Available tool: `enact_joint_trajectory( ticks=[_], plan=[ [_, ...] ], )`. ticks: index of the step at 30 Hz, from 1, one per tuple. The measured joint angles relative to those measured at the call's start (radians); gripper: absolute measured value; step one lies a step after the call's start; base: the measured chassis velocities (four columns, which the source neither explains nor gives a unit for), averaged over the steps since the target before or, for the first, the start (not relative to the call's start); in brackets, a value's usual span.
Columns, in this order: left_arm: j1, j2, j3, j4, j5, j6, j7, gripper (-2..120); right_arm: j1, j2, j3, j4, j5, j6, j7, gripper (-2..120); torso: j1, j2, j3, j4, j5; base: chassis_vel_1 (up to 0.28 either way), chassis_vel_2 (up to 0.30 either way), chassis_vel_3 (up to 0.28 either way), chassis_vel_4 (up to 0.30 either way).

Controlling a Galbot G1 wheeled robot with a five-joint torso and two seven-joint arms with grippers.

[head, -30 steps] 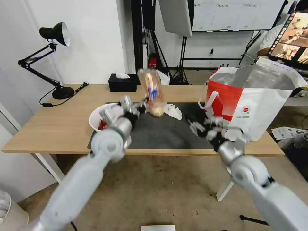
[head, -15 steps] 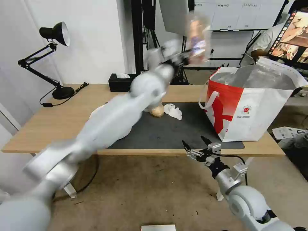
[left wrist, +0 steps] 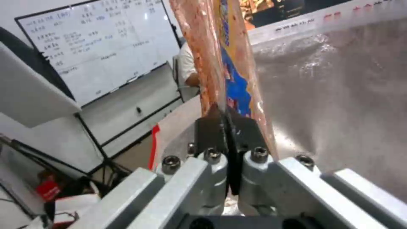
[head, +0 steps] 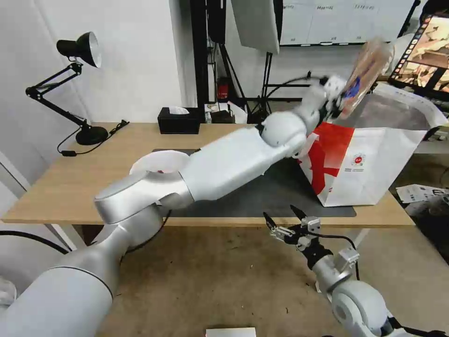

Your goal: Pick up the trash from the table and place it into the takeout bag.

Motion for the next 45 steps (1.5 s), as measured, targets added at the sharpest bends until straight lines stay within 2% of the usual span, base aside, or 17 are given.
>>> enact_joint_trajectory(
  ticks=[3,8,13,16,17,22,24,26,27,28,29,31,32,36,39,44,45],
  plan=[
    [0.002,0.001,0.0,-0.019,-0.005,-0.008,-0.001,4,-0.001,0.002,0.0,-0.002,-0.003,0.001,-0.005,100,0.0,0.0,0.0,0.0001,-0.0001,0.0,0.0,0.0,0.0],
    [-0.009,0.003,-0.01,-0.072,-0.037,-0.014,-0.018,25,-0.012,0.005,0.006,-0.004,-0.004,0.001,-0.01,100,0.0,0.0,0.0,-0.0001,-0.0001,0.0,0.0,0.0,0.0],
    [-0.013,0.004,-0.018,-0.106,-0.069,-0.014,-0.038,39,-0.035,0.009,0.033,0.008,-0.003,0.002,-0.017,100,0.0,0.0,0.0,-0.0001,-0.0001,0.0,0.0,0.0,0.0],
    [-0.003,0.01,-0.021,-0.15,-0.075,-0.012,-0.05,54,-0.072,0.015,0.097,0.035,-0.002,0.003,-0.018,100,0.0,0.0,0.0,-0.0006,-0.0002,0.0,0.0,0.0,0.0],
    [-0.003,0.01,-0.021,-0.15,-0.075,-0.012,-0.05,54,-0.072,0.015,0.097,0.035,-0.002,0.003,-0.018,100,0.0,0.0,0.0,-0.0006,-0.0002,0.0,0.0,0.0,0.0],
    [0.053,0.121,-0.036,-0.311,-0.113,0.016,-0.128,71,-0.077,0.012,0.118,0.039,0.006,0.003,-0.015,100,0.0,0.0,0.0,-0.0006,-0.0003,0.0,0.0,0.0,0.0],
    [0.123,0.25,-0.061,-0.427,-0.139,0.028,-0.164,82,-0.076,0.014,0.117,0.039,0.01,0.006,-0.011,100,0.0,0.0,0.0,0.0006,-0.0006,0.0,0.0,0.0,0.0],
    [0.138,0.272,-0.067,-0.445,-0.141,0.028,-0.168,86,-0.076,0.014,0.117,0.039,0.011,0.008,-0.009,100,0.0,0.0,0.0,0.0009,-0.0007,0.0,0.0,0.0,0.0],
    [0.196,0.341,-0.089,-0.498,-0.144,0.029,-0.177,92,-0.075,0.018,0.114,0.039,0.013,0.014,-0.002,100,0.0,0.0,0.0,0.0009,-0.0007,0.0,0.0,0.0,0.0],
    [0.196,0.341,-0.089,-0.498,-0.144,0.029,-0.177,92,-0.075,0.018,0.114,0.039,0.013,0.014,-0.002,100,0.0,0.0,0.0,0.0009,-0.0007,0.0,0.0,0.0,0.0],
    [0.245,0.389,-0.112,-0.535,-0.144,0.03,-0.179,97,-0.075,0.02,0.112,0.042,0.014,0.017,0.005,100,0.0,0.0,0.0,0.0001,-0.0007,0.0,0.0,0.0,0.0],
    [0.361,0.473,-0.175,-0.611,-0.12,0.029,-0.179,99,-0.079,0.024,0.112,0.054,0.014,0.023,0.019,100,0.0,0.0,0.0,-0.0001,-0.0007,0.0,0.0,0.0,0.0],
    [0.361,0.473,-0.175,-0.611,-0.12,0.029,-0.179,99,-0.079,0.024,0.112,0.054,0.014,0.023,0.019,100,0.0,0.0,0.0,-0.0001,-0.0007,0.0,0.0,0.0,0.0],
    [0.521,0.571,-0.289,-0.715,-0.058,0.021,-0.169,100,-0.093,0.026,0.114,0.079,0.014,0.033,0.035,100,0.0,0.0,0.0,0.0001,-0.0007,0.0,0.0,0.0,0.0],
    [0.684,0.66,-0.394,-0.821,0.039,0.006,-0.143,100,-0.124,0.025,0.122,0.115,0.004,0.051,0.053,100,0.0,0.0,0.0,-0.0002,-0.0005,0.0,0.0,0.0,0.0],
    [0.81,0.694,-0.476,-0.876,0.103,0.002,-0.121,100,-0.15,0.024,0.134,0.136,-0.003,0.069,0.066,100,0.0,0.0,0.0,-0.0002,-0.0007,0.0,0.0,0.0,0.0],
    [0.894,0.704,-0.546,-0.906,0.142,-0.007,-0.105,100,-0.164,0.022,0.141,0.145,-0.013,0.086,0.072,100,0.0,0.0,0.0,-0.0005,-0.0003,0.0,0.0,0.0,0.0]
  ],
)
